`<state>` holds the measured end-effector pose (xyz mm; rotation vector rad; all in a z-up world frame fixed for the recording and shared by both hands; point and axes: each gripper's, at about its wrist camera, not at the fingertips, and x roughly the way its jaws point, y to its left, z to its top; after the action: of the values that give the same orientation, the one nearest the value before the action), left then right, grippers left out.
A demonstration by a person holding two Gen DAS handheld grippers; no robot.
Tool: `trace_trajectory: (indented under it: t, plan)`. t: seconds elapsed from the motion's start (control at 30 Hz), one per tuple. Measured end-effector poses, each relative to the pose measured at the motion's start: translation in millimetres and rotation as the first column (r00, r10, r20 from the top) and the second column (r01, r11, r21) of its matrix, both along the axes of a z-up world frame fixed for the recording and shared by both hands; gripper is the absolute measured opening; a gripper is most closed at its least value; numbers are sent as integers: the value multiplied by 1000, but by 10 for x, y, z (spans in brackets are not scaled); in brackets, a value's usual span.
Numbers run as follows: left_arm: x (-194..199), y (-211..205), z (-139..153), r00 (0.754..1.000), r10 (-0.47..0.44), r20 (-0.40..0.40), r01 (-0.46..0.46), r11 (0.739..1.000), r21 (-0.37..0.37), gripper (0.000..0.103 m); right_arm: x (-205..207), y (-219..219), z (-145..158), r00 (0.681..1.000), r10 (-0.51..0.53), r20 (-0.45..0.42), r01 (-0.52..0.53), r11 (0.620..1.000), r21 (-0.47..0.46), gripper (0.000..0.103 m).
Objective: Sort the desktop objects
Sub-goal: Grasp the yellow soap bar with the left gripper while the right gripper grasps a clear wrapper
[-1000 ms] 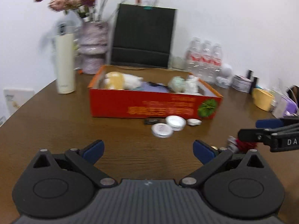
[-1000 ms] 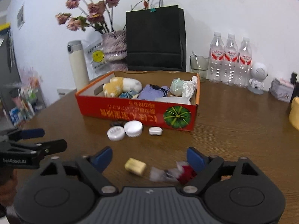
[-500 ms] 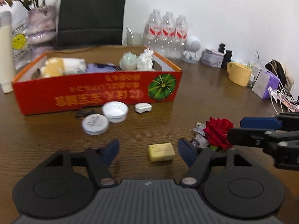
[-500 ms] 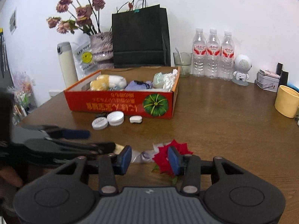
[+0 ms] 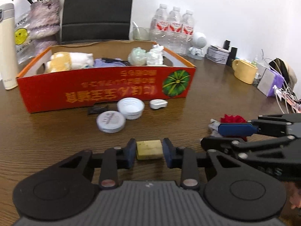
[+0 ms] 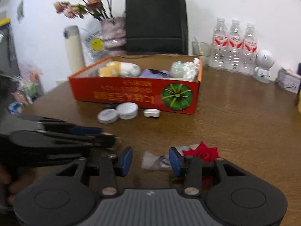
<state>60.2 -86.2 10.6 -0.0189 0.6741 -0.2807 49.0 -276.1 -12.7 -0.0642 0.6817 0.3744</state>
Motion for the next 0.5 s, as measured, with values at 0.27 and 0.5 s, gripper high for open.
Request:
trace_trajectory:
  t: [0.27, 0.5]
  plan:
    - [-54, 137, 17, 999, 35, -15, -35, 999, 12, 46, 34, 61, -103, 999, -5, -35, 6, 1000, 9, 33]
    - [-29, 55, -30, 1000, 18, -5, -18, 999, 29, 43, 70, 159, -112, 1000, -7, -19, 6, 1000, -27, 21]
